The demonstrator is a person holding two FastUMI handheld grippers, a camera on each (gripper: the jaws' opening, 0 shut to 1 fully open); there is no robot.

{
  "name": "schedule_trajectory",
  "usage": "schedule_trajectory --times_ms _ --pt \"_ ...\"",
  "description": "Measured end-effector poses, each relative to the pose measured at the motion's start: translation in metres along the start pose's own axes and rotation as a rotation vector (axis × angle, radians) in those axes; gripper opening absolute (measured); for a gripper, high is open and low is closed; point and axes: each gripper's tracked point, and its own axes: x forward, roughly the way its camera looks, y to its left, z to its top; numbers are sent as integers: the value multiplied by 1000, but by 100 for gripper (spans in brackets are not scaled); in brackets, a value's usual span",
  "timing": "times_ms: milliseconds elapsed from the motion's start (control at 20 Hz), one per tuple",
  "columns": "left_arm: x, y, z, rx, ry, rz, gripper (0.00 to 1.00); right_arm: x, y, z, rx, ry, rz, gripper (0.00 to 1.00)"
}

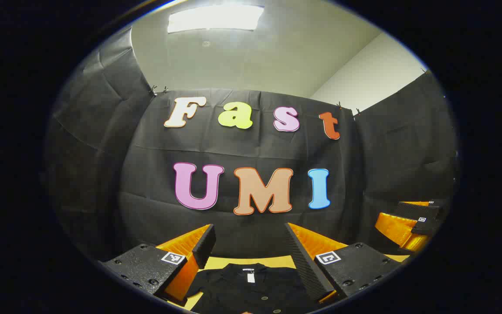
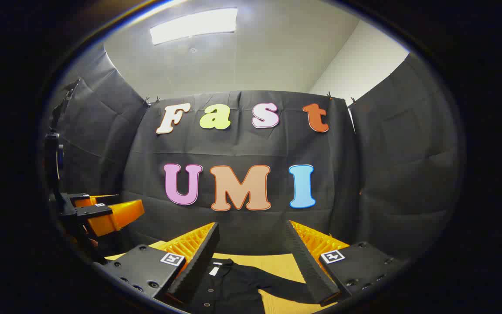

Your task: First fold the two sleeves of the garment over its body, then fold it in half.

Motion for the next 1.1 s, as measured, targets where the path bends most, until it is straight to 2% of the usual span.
schedule_trajectory --times_ms 200,500,1100 --pt "-2 13 1 27 -5 16 92 0 -3 2 12 -18 -15 97" --pt "-9 26 -2 51 12 31 92 11 3 -4 45 6 4 95" --pt "-15 46 -9 60 25 30 92 20 26 -1 1 18 20 97"
